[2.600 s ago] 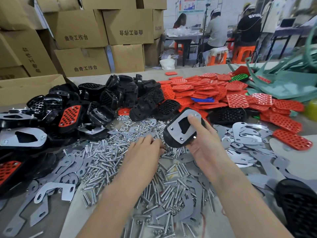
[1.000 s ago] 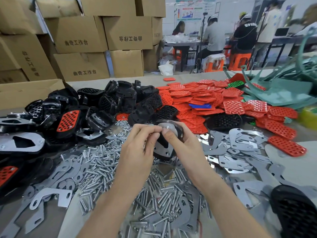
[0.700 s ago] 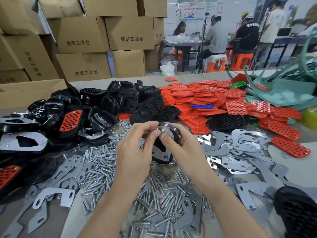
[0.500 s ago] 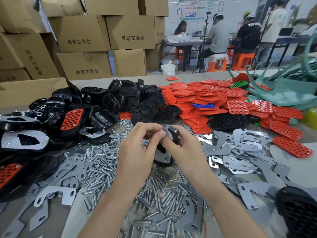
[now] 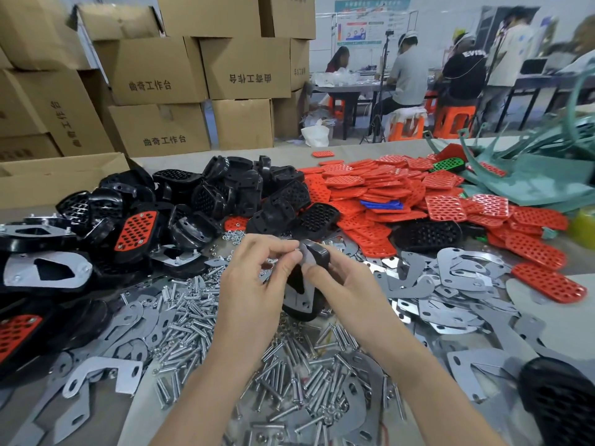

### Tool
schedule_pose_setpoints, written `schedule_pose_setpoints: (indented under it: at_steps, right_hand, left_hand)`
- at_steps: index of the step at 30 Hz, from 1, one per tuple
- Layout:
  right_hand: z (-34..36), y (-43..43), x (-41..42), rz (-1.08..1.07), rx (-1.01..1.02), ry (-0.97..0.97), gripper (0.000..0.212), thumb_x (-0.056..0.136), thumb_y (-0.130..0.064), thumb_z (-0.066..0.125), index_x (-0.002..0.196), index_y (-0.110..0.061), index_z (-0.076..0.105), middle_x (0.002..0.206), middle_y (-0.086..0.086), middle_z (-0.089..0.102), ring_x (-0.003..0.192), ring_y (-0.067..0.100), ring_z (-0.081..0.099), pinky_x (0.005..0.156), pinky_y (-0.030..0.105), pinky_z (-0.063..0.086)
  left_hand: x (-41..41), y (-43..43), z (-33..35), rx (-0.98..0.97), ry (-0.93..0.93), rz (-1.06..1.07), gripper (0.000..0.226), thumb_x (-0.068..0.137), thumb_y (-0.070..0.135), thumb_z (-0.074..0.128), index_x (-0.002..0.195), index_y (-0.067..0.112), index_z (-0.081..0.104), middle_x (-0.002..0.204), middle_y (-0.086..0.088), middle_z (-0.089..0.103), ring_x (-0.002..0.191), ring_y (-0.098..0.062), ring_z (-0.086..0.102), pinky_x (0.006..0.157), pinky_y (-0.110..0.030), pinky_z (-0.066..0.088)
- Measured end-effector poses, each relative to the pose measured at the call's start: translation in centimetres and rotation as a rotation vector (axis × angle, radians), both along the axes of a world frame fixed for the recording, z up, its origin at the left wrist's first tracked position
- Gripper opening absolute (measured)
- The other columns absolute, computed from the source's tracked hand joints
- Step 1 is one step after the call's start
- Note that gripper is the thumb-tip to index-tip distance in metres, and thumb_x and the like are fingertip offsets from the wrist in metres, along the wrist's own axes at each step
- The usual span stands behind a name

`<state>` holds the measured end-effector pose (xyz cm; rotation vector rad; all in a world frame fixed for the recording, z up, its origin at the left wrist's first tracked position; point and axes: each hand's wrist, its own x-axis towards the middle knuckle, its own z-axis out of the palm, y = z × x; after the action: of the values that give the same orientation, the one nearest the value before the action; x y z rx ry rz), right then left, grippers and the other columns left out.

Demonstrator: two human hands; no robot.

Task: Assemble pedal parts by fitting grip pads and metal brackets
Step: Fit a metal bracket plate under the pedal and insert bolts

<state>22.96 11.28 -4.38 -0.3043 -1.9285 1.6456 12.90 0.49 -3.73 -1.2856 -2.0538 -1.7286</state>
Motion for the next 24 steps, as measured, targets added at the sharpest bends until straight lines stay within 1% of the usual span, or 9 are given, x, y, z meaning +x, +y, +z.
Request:
schedule_pose_setpoints:
  at_steps: [3,5,7,9,10,12,15,20,24]
  right_hand:
    - [-0.19,-0.03,-0.14,0.016,-0.091,-0.005,0.017,0.096,-0.038,0.059,0.103,-0.034,0.073,0.089,-0.001,0.075,0.082,0.015,0.070,0.081,0.040,0.058]
    - [-0.34,-0.01,-0.22,0.027,-0.142,-0.007,0.019,0.095,-0.038,0.059,0.104,-0.031,0.074,0.092,0.004,0.076,0.086,0.020,0.072,0.090,0.055,0.059]
    - [-0.33,-0.04,-0.28,0.029,-0.180,-0.001,0.022,0.094,-0.037,0.059,0.106,-0.028,0.074,0.101,0.015,0.075,0.092,0.030,0.073,0.094,0.062,0.056]
    - [-0.37,-0.03,-0.28,0.037,-0.221,0.003,0.024,0.092,-0.037,0.060,0.106,-0.022,0.074,0.106,0.022,0.072,0.093,0.036,0.073,0.093,0.061,0.057]
    - [-0.43,-0.05,-0.30,0.047,-0.234,-0.001,0.025,0.092,-0.038,0.061,0.106,-0.021,0.073,0.104,0.022,0.072,0.089,0.032,0.073,0.091,0.058,0.059]
    - [-0.56,-0.15,-0.34,0.072,-0.241,-0.013,0.023,0.093,-0.039,0.062,0.105,-0.024,0.074,0.095,0.011,0.076,0.085,0.021,0.074,0.085,0.048,0.063]
    - [-0.71,-0.30,-0.41,0.090,-0.274,-0.023,0.018,0.097,-0.036,0.061,0.105,-0.029,0.075,0.094,0.004,0.077,0.086,0.022,0.076,0.079,0.040,0.064]
    - [-0.49,-0.36,-0.26,0.102,-0.317,-0.030,0.018,0.098,-0.037,0.061,0.105,-0.030,0.075,0.095,0.010,0.078,0.086,0.024,0.077,0.076,0.037,0.063]
    - [-0.54,-0.47,-0.24,0.091,-0.329,-0.035,0.019,0.104,-0.030,0.057,0.105,-0.027,0.075,0.094,0.008,0.077,0.083,0.023,0.076,0.074,0.035,0.063]
  left_hand:
    - [-0.05,0.04,-0.02,-0.009,0.037,-0.015,0.018,0.097,0.017,0.067,0.102,0.033,0.074,0.104,0.017,0.058,0.108,-0.002,0.056,0.088,-0.007,0.038]
    - [-0.06,0.07,-0.11,-0.009,0.034,-0.022,0.016,0.098,0.026,0.065,0.107,0.036,0.073,0.106,0.016,0.057,0.112,-0.003,0.054,0.091,-0.008,0.038]
    - [0.06,0.14,-0.20,-0.024,0.037,-0.021,0.022,0.096,0.038,0.062,0.117,0.040,0.066,0.108,0.018,0.056,0.115,-0.007,0.053,0.093,-0.012,0.039]
    - [0.20,0.24,-0.31,-0.009,0.018,-0.006,0.027,0.093,0.047,0.061,0.119,0.042,0.060,0.108,0.022,0.055,0.114,-0.006,0.053,0.091,-0.010,0.039]
    - [0.23,0.24,-0.34,0.008,0.005,0.006,0.024,0.091,0.050,0.061,0.114,0.042,0.058,0.108,0.024,0.055,0.113,-0.004,0.053,0.090,-0.009,0.039]
    - [0.16,0.24,-0.36,0.030,0.021,0.037,0.014,0.091,0.049,0.060,0.103,0.040,0.059,0.105,0.023,0.055,0.109,-0.004,0.053,0.088,-0.010,0.039]
    - [0.01,0.24,-0.35,0.028,0.040,0.058,0.009,0.094,0.045,0.064,0.096,0.037,0.063,0.104,0.020,0.054,0.108,-0.010,0.054,0.089,-0.013,0.039]
    - [0.06,0.23,-0.25,0.000,0.030,0.022,0.010,0.097,0.032,0.064,0.097,0.040,0.070,0.114,0.020,0.053,0.118,-0.004,0.051,0.094,-0.004,0.034]
    - [0.10,0.25,-0.29,-0.017,0.019,-0.019,0.013,0.098,0.034,0.059,0.108,0.035,0.068,0.114,0.021,0.059,0.118,-0.009,0.056,0.094,-0.011,0.039]
